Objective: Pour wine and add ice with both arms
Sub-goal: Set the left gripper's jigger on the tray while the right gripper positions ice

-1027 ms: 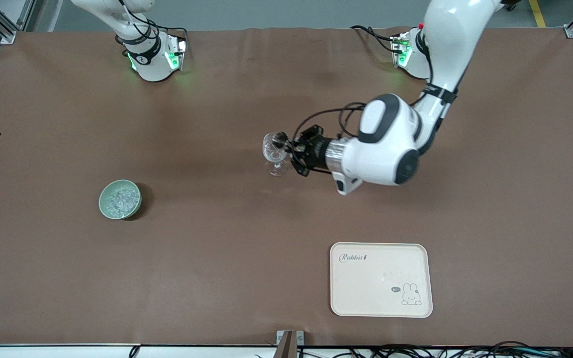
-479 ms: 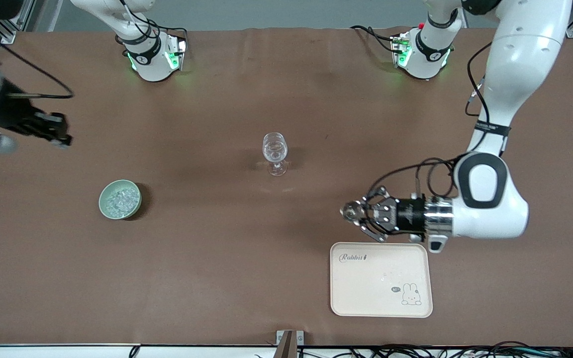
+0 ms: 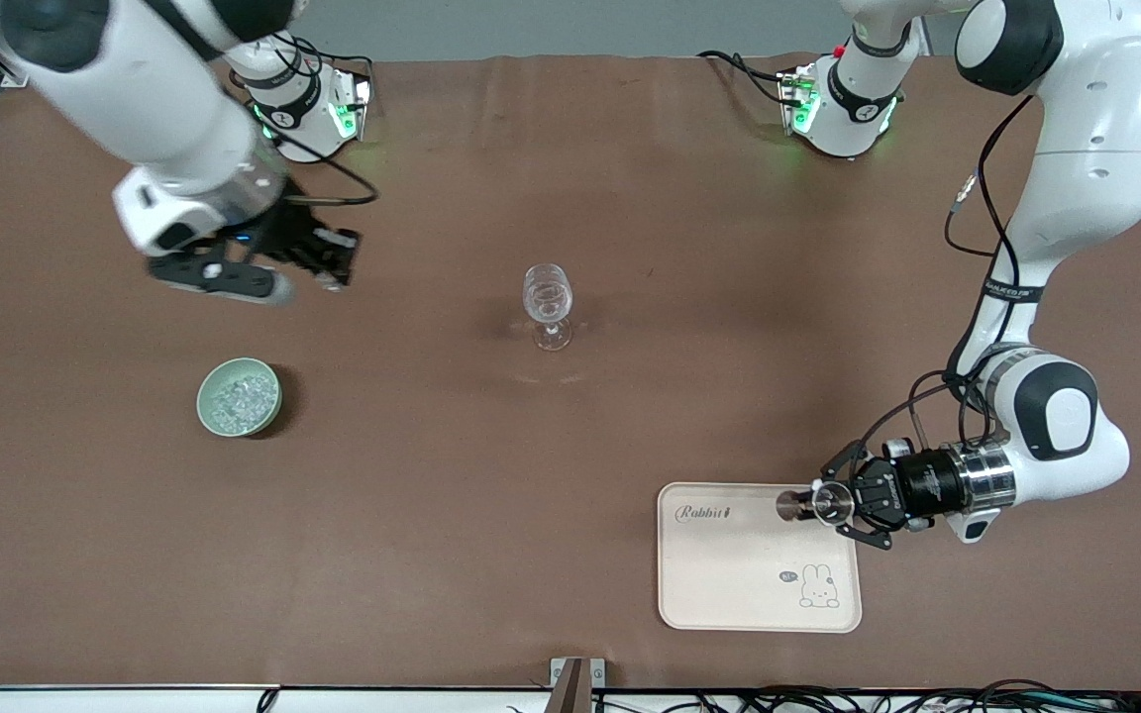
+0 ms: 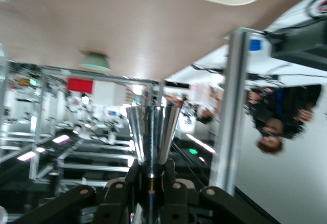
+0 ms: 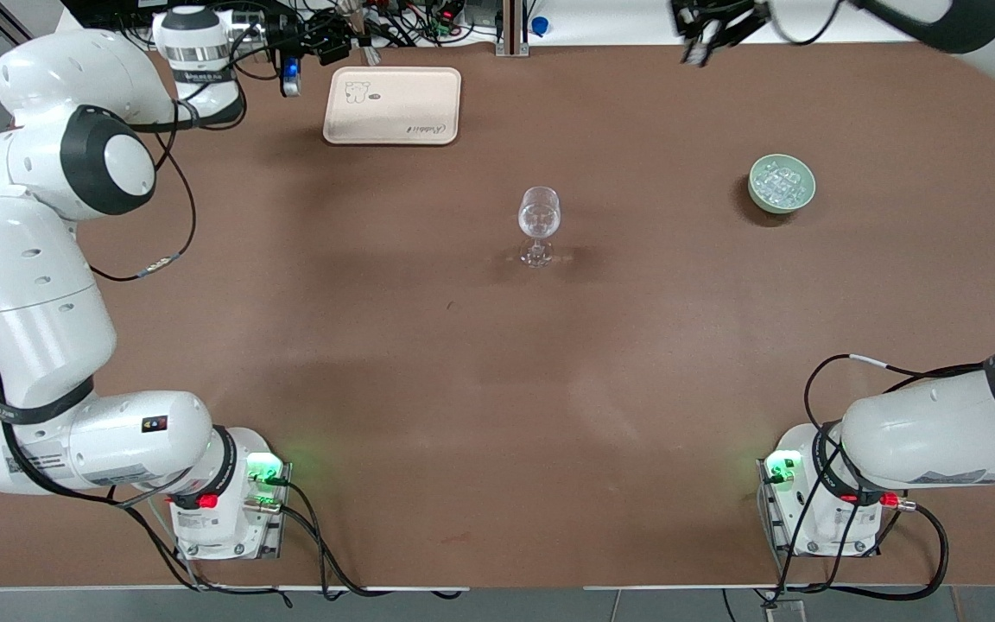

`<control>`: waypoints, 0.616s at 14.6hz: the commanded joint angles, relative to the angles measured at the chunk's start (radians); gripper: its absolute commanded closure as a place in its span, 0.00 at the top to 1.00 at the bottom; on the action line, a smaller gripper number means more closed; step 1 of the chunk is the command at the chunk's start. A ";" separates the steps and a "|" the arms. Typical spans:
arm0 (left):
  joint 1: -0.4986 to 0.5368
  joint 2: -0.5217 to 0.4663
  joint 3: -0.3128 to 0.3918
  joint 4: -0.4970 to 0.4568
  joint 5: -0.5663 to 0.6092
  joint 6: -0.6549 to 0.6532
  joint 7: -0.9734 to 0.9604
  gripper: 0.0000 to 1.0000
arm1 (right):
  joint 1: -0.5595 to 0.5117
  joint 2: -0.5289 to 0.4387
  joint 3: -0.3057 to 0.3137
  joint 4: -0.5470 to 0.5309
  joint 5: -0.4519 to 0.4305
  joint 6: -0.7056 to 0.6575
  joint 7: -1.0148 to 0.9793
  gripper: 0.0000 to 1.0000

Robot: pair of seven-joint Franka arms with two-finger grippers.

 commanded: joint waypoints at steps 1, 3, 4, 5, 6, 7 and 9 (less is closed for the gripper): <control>0.021 0.077 -0.003 0.077 -0.049 0.069 0.023 0.01 | 0.042 0.049 0.067 -0.031 -0.017 0.082 0.151 0.00; 0.023 0.140 0.000 0.129 -0.049 0.115 0.029 0.01 | 0.114 0.098 0.070 -0.042 -0.058 0.126 0.230 0.01; 0.023 0.155 0.002 0.139 -0.049 0.118 0.057 0.01 | 0.146 0.133 0.070 -0.042 -0.088 0.139 0.261 0.01; 0.024 0.172 0.002 0.139 -0.050 0.135 0.098 0.01 | 0.167 0.164 0.072 -0.042 -0.112 0.164 0.295 0.01; 0.033 0.199 0.002 0.140 -0.059 0.141 0.124 0.01 | 0.190 0.190 0.072 -0.042 -0.123 0.185 0.330 0.00; 0.035 0.222 0.001 0.140 -0.084 0.141 0.150 0.01 | 0.218 0.211 0.072 -0.042 -0.131 0.195 0.358 0.01; 0.035 0.245 0.004 0.134 -0.089 0.143 0.230 0.01 | 0.256 0.239 0.072 -0.054 -0.157 0.199 0.399 0.01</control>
